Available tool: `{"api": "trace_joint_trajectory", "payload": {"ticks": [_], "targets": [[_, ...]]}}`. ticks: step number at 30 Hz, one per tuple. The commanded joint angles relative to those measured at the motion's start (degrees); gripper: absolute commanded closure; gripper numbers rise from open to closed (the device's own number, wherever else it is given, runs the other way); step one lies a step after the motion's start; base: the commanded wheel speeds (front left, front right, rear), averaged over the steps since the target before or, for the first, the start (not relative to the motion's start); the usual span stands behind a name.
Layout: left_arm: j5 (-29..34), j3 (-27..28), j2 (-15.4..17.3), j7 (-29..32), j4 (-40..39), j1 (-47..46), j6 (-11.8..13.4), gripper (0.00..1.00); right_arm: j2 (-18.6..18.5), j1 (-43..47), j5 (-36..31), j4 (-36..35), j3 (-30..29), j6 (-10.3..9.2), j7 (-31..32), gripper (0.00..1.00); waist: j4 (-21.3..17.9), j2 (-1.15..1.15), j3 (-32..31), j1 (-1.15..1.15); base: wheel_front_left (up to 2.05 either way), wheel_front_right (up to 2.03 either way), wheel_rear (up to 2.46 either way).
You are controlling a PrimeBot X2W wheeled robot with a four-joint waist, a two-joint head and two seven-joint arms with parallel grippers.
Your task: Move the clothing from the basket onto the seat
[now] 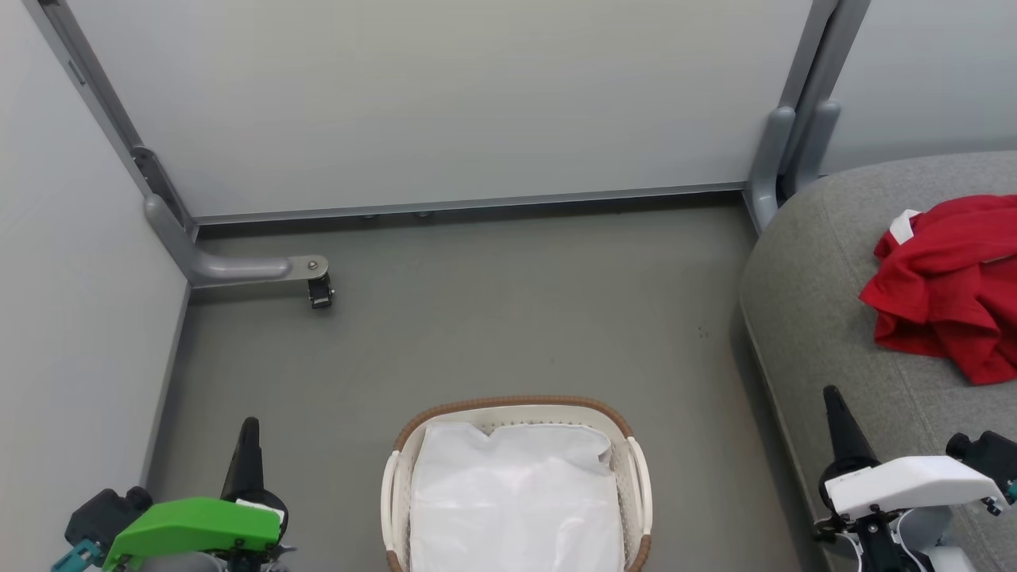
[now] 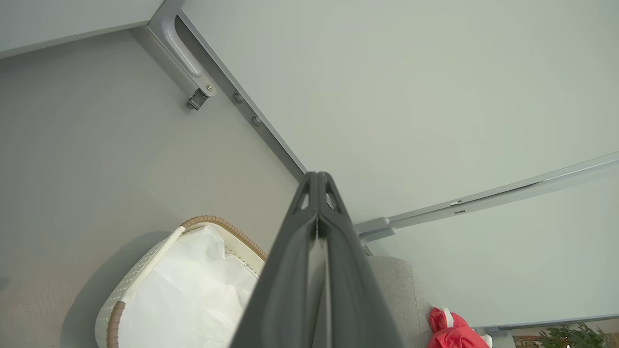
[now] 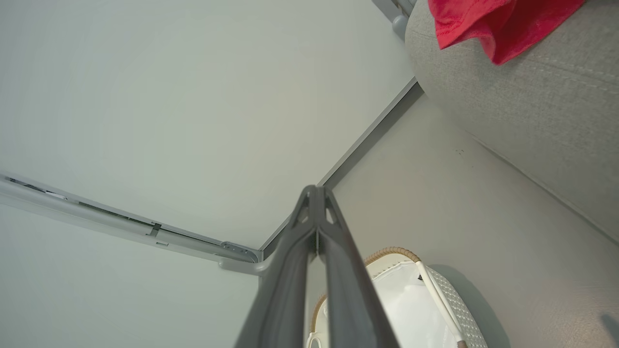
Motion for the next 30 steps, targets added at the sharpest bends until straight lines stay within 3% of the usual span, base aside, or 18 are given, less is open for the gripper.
{"api": "trace_joint_trajectory", "payload": {"ticks": [1, 30], "targets": [[-1.58, 0.43, 0.15, 0.36, -0.90, -1.83, -0.47, 1.00, -0.36, -1.25, 1.85, -0.63, -0.32, -0.02, 0.38, 1.00, -0.06, 0.00, 0.01, 0.00, 0.00, 0.00, 0.00], [-15.50, 3.70, -0.01, 4.56, -1.69, -3.17, -1.52, 1.00, -0.49, -2.52, 18.58, -0.51, -1.54, -0.03, 4.57, 1.00, -1.28, 0.00, 0.14, 0.00, 0.00, 0.00, 0.00]]}}
